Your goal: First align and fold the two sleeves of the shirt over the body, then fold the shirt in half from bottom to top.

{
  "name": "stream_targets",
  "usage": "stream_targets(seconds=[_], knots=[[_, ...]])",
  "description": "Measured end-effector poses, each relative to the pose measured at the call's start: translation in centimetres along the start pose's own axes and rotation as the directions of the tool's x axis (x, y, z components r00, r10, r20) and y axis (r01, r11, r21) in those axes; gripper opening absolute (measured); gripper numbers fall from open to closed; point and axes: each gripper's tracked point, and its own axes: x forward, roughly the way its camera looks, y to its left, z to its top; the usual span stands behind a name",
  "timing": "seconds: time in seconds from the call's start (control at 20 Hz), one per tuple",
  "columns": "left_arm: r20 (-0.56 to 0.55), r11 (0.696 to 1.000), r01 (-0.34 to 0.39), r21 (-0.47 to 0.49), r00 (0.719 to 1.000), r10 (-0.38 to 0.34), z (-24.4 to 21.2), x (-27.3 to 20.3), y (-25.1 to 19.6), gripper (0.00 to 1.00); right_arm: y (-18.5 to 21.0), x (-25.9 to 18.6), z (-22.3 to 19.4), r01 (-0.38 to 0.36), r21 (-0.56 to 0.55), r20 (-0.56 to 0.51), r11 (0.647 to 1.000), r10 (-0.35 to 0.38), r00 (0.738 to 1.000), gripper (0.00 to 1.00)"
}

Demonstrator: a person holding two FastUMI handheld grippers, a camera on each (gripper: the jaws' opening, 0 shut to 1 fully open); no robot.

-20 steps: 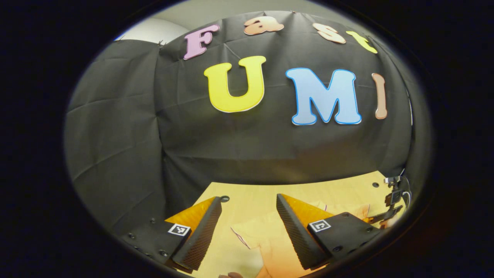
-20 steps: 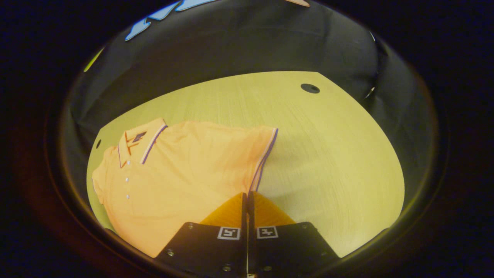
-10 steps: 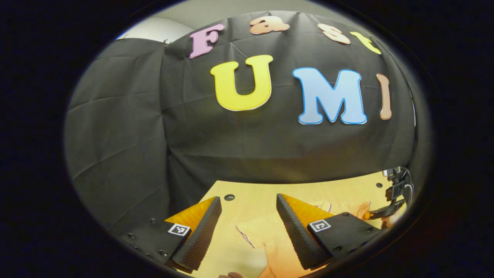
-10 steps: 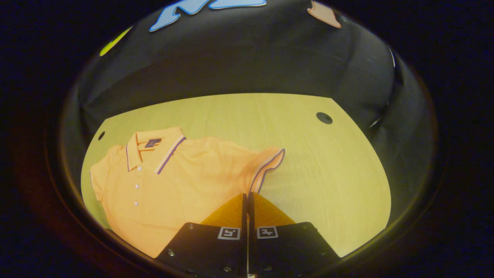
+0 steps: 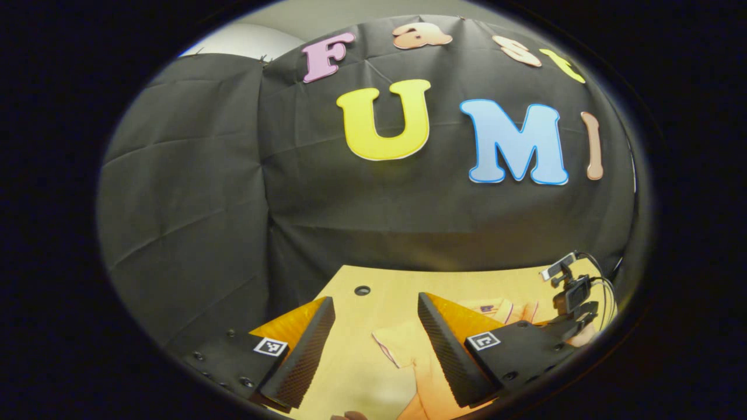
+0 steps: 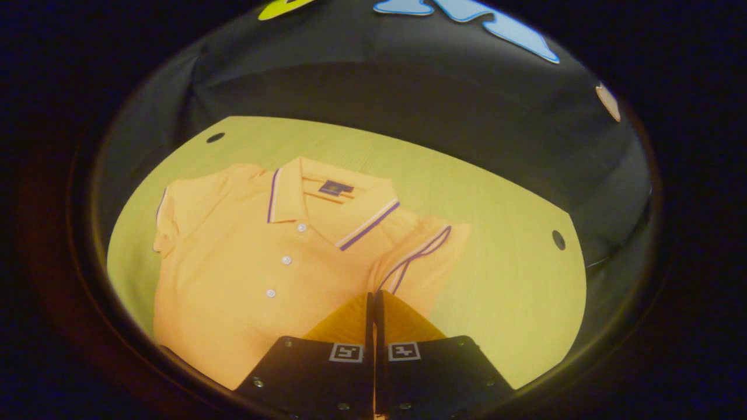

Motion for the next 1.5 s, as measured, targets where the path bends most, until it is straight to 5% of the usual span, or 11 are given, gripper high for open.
stream_targets(seconds=[0.15, 0.35, 0.85, 1.15, 1.2, 1.25, 1.5], knots=[[-0.013, 1.000, -0.012, -0.006, 1.000, 0.012, -0.7, -0.1, 0.7, 0.96, 0.4, 0.4, -0.7, 0.021, -0.073, -0.020, 0.997, -0.022, 1.000, 0.01], [-0.030, 1.000, 0.000, -0.008, 1.000, 0.000, -2.1, 0.4, 0.3, 0.96, 0.5, -0.6, -0.5, -0.001, -0.027, -0.015, 1.000, 0.001, 1.000, 0.22], [-0.150, 0.998, 0.068, -0.013, 0.986, -0.069, -10.0, 8.0, -1.9, 1.00, -2.7, -9.1, 1.1, -0.002, 0.202, 0.141, 0.979, -0.027, 0.990, 0.22], [-0.306, 0.995, 0.085, -0.060, 0.947, -0.099, -18.4, 13.6, -3.3, 1.00, -3.8, -14.3, -0.1, 0.010, 0.267, 0.183, 0.964, -0.061, 0.981, 0.22], [-0.334, 0.994, 0.082, -0.067, 0.937, -0.100, -19.9, 14.5, -3.5, 0.92, -4.0, -15.0, -0.4, 0.017, 0.276, 0.184, 0.961, -0.070, 0.981, 0.22], [-0.357, 0.994, 0.080, -0.073, 0.929, -0.100, -21.4, 15.2, -3.6, 1.00, -4.1, -15.5, -0.7, 0.023, 0.283, 0.183, 0.959, -0.077, 0.980, 0.22], [-0.457, 0.993, 0.054, -0.102, 0.885, -0.095, -26.9, 17.9, -3.2, 1.00, -5.0, -17.2, -2.5, 0.067, 0.319, 0.156, 0.945, -0.122, 0.980, 0.22]])
